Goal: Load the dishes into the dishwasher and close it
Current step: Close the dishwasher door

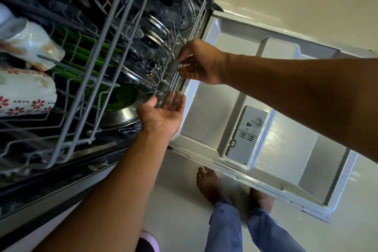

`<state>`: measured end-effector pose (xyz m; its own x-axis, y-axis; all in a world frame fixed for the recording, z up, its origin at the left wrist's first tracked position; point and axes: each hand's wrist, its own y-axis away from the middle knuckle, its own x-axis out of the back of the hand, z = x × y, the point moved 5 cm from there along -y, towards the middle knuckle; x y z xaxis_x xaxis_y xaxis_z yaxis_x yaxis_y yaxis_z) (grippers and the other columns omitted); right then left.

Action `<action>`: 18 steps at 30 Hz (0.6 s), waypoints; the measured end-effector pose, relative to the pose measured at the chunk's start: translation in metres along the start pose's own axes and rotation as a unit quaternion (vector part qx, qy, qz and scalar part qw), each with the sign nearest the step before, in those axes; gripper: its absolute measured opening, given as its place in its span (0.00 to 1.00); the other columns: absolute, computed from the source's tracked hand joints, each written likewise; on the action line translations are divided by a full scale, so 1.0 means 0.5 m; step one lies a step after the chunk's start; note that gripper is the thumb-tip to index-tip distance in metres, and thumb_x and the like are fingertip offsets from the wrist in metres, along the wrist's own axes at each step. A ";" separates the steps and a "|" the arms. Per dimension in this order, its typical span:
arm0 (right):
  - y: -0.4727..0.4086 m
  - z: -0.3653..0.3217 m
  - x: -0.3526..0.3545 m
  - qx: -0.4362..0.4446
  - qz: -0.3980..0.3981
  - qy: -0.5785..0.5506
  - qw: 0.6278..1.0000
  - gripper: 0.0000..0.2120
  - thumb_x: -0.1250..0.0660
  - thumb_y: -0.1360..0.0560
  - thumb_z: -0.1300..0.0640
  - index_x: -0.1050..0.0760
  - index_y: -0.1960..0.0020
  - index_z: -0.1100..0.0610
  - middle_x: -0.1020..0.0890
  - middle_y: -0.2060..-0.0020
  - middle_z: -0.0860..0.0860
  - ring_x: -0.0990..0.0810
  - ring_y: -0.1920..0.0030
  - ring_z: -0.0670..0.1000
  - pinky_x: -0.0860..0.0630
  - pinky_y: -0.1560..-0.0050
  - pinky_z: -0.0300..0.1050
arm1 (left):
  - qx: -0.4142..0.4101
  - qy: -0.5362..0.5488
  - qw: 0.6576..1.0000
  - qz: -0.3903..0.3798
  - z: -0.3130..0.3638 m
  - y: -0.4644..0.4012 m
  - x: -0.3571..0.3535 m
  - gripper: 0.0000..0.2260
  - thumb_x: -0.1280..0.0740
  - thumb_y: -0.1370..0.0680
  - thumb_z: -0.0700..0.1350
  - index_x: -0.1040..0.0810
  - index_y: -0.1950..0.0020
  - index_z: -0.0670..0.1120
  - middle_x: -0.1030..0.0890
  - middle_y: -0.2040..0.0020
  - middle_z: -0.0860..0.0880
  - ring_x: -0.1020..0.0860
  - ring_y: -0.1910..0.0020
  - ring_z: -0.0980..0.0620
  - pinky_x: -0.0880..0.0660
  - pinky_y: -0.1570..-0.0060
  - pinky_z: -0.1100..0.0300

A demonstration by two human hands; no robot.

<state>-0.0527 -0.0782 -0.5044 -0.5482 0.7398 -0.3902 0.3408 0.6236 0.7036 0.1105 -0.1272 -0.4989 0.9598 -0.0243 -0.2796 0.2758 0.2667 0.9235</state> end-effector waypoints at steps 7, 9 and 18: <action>0.039 0.016 0.029 -0.004 0.020 0.013 1.000 0.03 0.34 0.26 0.63 0.24 0.54 0.56 0.26 0.47 0.58 0.27 0.49 0.57 0.24 0.48 0.47 | 0.009 -0.041 0.999 0.017 -0.013 0.012 0.004 0.24 0.44 0.13 0.52 0.30 0.30 0.32 0.21 0.37 0.34 0.20 0.38 0.35 0.25 0.32 0.42; 0.058 0.020 0.051 -0.007 0.036 0.012 0.999 0.02 0.34 0.25 0.62 0.24 0.54 0.57 0.26 0.47 0.57 0.26 0.50 0.57 0.23 0.48 0.47 | 0.017 -0.050 0.998 0.021 -0.026 0.017 0.009 0.25 0.44 0.13 0.52 0.32 0.27 0.32 0.22 0.34 0.33 0.21 0.36 0.35 0.26 0.31 0.41; 0.170 0.062 0.255 -0.063 0.129 0.040 0.989 0.14 0.31 0.25 0.54 0.21 0.41 0.56 0.20 0.37 0.59 0.18 0.39 0.61 0.20 0.36 0.55 | 0.054 -0.031 0.998 0.025 -0.182 0.067 0.014 0.28 0.42 0.15 0.54 0.43 0.18 0.43 0.27 0.28 0.37 0.26 0.32 0.34 0.29 0.30 0.38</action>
<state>-0.0701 0.0772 -0.5127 -0.5152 0.8450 -0.1434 0.3821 0.3762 0.8441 0.1215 -0.0305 -0.4937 0.9732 -0.0731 -0.2181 0.2274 0.1629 0.9601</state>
